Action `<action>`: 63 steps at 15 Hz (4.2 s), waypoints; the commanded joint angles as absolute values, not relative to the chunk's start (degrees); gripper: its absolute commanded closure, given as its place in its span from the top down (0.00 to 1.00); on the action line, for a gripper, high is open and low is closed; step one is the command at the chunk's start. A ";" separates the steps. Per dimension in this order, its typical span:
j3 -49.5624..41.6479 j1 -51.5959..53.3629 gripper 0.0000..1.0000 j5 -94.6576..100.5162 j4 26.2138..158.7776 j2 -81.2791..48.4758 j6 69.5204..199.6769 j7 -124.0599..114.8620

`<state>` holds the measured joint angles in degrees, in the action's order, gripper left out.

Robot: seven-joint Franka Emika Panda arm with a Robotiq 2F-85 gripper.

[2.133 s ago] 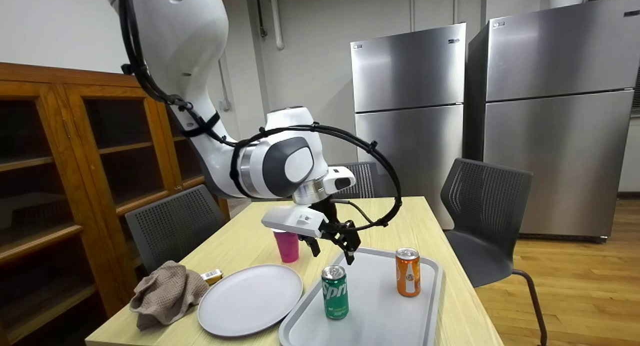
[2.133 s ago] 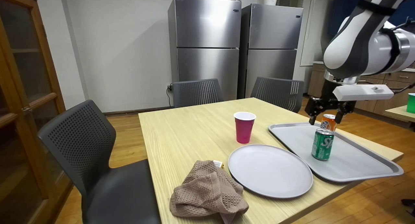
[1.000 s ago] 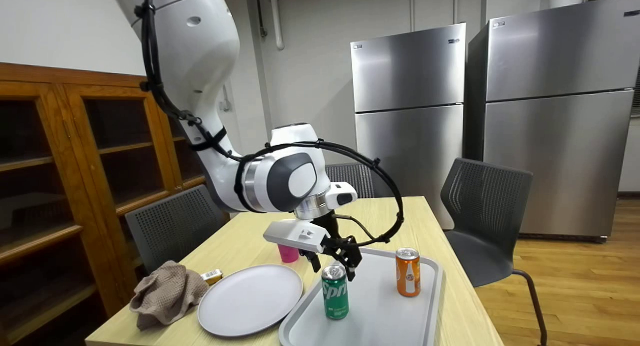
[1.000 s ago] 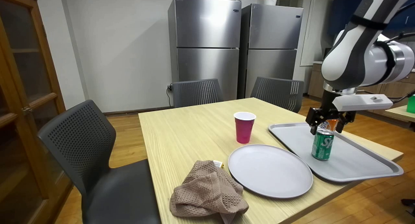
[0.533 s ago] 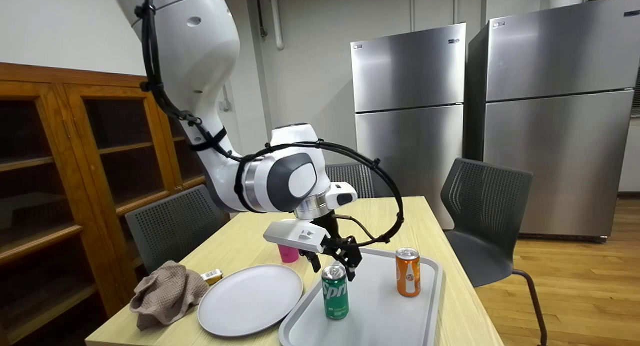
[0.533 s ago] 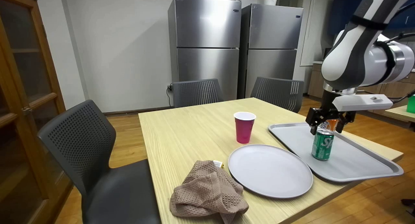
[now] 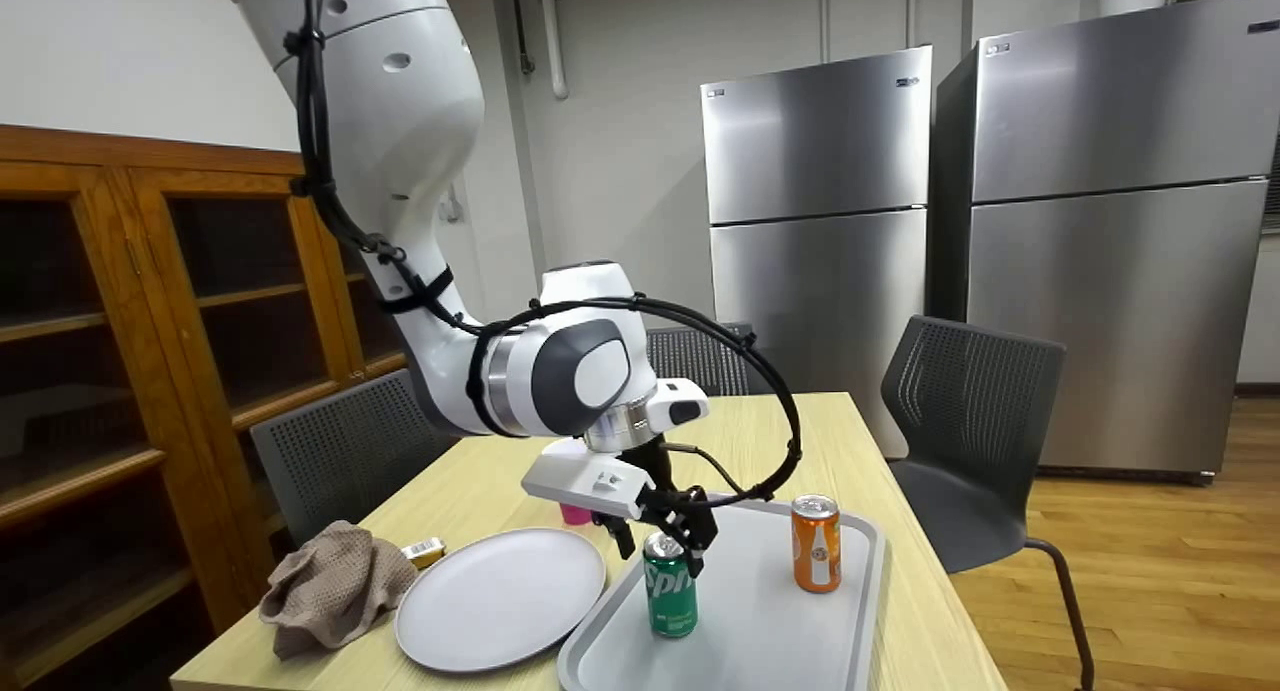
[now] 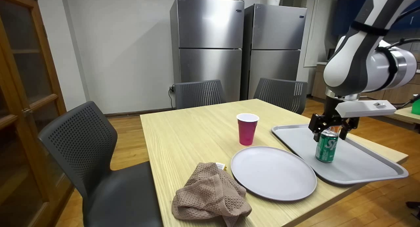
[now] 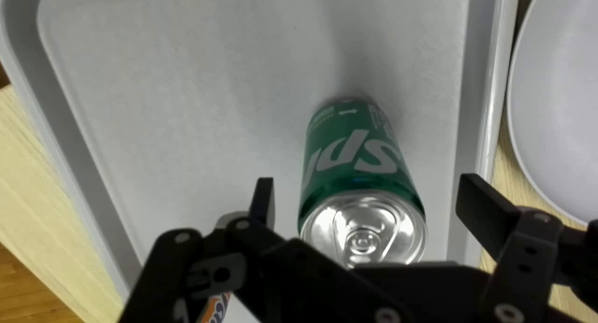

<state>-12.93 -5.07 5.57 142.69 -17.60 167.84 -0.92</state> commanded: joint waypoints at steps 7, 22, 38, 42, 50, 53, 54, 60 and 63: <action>-8.77 -8.46 1.00 2.11 140.29 -20.44 166.49 1.56; -6.96 -11.59 1.00 0.43 139.94 -20.93 167.63 4.14; -6.28 -12.47 0.74 -0.15 140.21 -20.84 168.45 5.11; -5.95 -12.80 0.42 -0.23 140.45 -20.69 168.61 5.66; -4.00 -14.61 0.38 -0.66 142.18 -17.05 166.55 9.05; -3.27 -14.35 0.38 -0.63 143.77 -14.48 166.50 10.46; -3.06 -14.20 0.38 -0.65 144.32 -13.56 166.23 10.85; -1.60 -13.36 0.38 -1.53 148.82 -7.43 165.86 13.37; 0.40 -12.94 0.38 -4.06 151.16 -4.92 166.61 15.37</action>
